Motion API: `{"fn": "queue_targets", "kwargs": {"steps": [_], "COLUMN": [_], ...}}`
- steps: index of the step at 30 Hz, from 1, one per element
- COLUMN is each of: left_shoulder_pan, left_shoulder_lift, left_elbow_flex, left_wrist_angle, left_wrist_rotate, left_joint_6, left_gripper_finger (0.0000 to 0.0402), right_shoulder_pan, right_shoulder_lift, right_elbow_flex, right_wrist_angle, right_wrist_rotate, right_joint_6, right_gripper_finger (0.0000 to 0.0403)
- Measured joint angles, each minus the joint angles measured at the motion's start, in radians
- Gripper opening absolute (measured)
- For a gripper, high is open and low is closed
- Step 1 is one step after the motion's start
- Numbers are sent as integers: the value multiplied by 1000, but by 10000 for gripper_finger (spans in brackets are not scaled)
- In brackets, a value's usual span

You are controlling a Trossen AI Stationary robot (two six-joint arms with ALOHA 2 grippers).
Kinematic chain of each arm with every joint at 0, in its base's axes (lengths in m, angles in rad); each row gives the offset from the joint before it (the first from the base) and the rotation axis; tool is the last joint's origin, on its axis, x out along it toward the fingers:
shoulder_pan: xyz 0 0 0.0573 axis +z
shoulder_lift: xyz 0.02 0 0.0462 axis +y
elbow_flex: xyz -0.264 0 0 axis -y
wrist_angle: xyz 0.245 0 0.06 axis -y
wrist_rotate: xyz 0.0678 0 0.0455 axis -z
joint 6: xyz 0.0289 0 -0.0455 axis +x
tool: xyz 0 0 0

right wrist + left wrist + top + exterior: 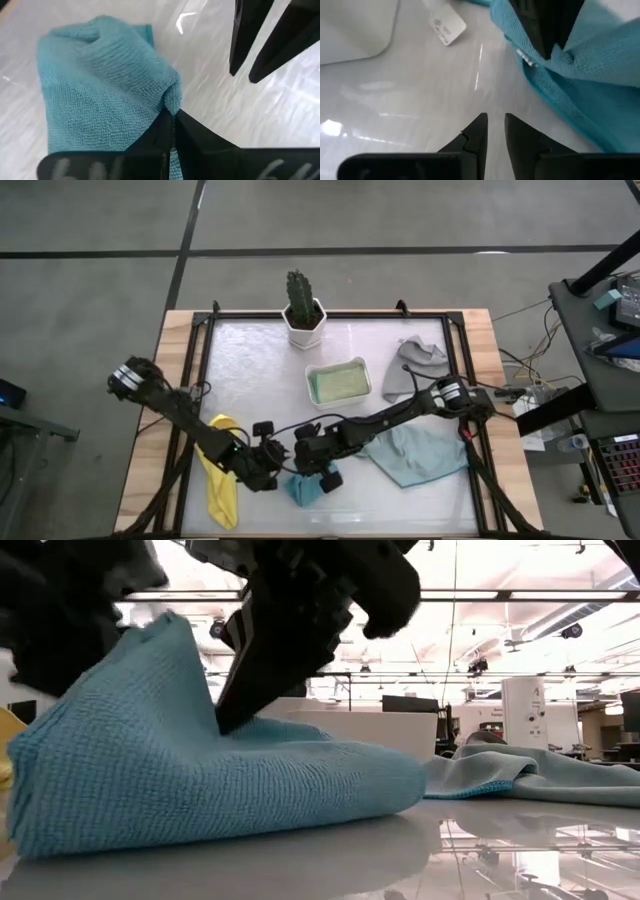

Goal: Fold microfiber towels
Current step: Fold the dark blue towel

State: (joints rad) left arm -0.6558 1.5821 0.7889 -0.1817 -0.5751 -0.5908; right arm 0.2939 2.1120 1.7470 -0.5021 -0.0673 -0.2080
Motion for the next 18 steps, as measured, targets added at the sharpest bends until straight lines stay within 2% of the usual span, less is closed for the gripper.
{"fn": "queue_targets", "kwargs": {"steps": [8, 12, 18], "left_shoulder_pan": [-46, -74, -94], "left_shoulder_lift": [-127, -136, -101], "left_elbow_flex": [6, 7, 7], "left_wrist_angle": [-55, -46, 61], "left_wrist_rotate": [-3, -3, -34], "left_joint_6": [-5, -6, -4], "left_gripper_finger": [51, 51, 51], "right_shoulder_pan": [0, 0, 0], "right_shoulder_lift": [46, 53, 54], "right_elbow_flex": [0, 0, 0], "right_wrist_angle": [61, 77, 114], "right_wrist_rotate": [24, 26, 26], "right_joint_6": [-11, -12, -3], "right_gripper_finger": [9, 9, 9]}}
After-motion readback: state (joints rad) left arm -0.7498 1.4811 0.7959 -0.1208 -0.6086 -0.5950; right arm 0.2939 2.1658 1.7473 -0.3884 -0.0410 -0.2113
